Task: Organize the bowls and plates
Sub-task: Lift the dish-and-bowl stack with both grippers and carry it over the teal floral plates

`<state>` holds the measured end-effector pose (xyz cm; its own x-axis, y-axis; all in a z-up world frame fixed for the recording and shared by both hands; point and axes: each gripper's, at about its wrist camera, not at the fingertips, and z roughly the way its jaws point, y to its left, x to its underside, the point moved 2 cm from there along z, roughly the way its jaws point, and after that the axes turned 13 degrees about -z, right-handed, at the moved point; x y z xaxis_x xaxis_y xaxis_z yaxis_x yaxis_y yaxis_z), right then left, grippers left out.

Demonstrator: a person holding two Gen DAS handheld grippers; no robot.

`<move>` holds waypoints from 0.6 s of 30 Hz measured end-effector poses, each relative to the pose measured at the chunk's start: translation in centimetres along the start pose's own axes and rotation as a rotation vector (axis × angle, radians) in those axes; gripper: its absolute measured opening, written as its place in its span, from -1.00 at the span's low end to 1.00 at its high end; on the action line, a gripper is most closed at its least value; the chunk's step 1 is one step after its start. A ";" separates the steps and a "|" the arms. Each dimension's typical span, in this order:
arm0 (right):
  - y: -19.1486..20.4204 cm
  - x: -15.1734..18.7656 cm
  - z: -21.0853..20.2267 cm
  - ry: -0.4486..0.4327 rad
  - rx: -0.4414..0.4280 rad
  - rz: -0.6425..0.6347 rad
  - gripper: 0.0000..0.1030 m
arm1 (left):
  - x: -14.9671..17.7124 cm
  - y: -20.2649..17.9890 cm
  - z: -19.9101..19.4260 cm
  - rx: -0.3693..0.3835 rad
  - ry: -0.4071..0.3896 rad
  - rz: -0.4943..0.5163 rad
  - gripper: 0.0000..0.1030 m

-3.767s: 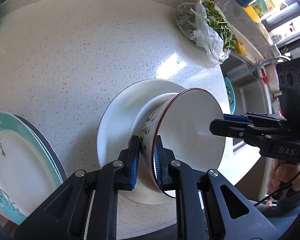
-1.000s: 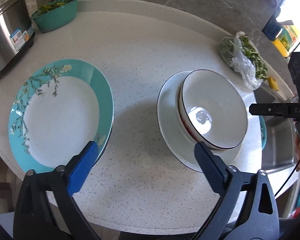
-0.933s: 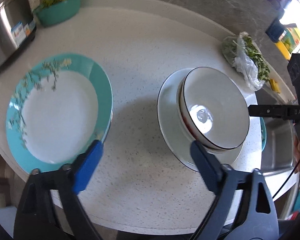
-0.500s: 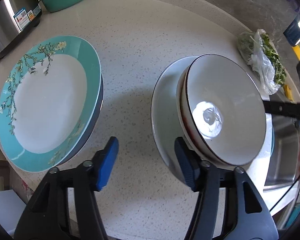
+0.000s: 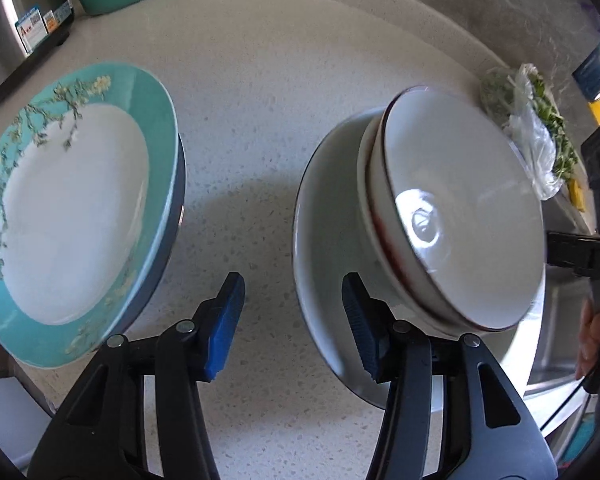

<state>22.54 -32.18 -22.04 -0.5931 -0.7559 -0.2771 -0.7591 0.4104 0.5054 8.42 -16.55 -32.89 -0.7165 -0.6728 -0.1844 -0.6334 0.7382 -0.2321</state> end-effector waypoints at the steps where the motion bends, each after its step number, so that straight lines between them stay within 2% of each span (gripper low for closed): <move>1: 0.1 0.1 0.0 0.003 0.008 -0.018 0.16 | 0.0 -0.1 0.3 0.021 0.001 -0.003 -0.05; 9: 0.9 -1.0 1.3 0.035 0.048 -0.095 0.11 | -0.7 -1.4 1.0 0.022 -0.032 0.036 -0.12; 11: 1.1 -1.3 1.6 0.035 0.039 -0.100 0.03 | -0.8 -1.8 1.2 0.032 -0.031 0.043 -0.20; 13: 1.3 -1.4 2.0 0.031 0.023 -0.104 -0.15 | -0.9 -2.8 1.4 0.048 -0.030 0.068 -0.49; 14: 1.4 -1.5 2.1 0.031 0.013 -0.106 -0.21 | -0.8 -3.4 1.5 0.044 -0.032 0.087 -0.56; 16: 1.8 -1.5 2.6 0.020 -0.016 -0.111 -0.49 | -0.8 -4.0 1.8 0.019 -0.038 0.101 -0.61; 18: 2.0 -1.5 2.9 0.018 -0.022 -0.111 -0.51 | -1.0 -4.0 1.9 0.035 -0.036 0.086 -0.63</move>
<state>21.07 -28.75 -22.98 -0.5009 -0.8053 -0.3173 -0.8134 0.3126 0.4906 12.23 -18.95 -33.64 -0.7564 -0.6089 -0.2389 -0.5591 0.7915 -0.2470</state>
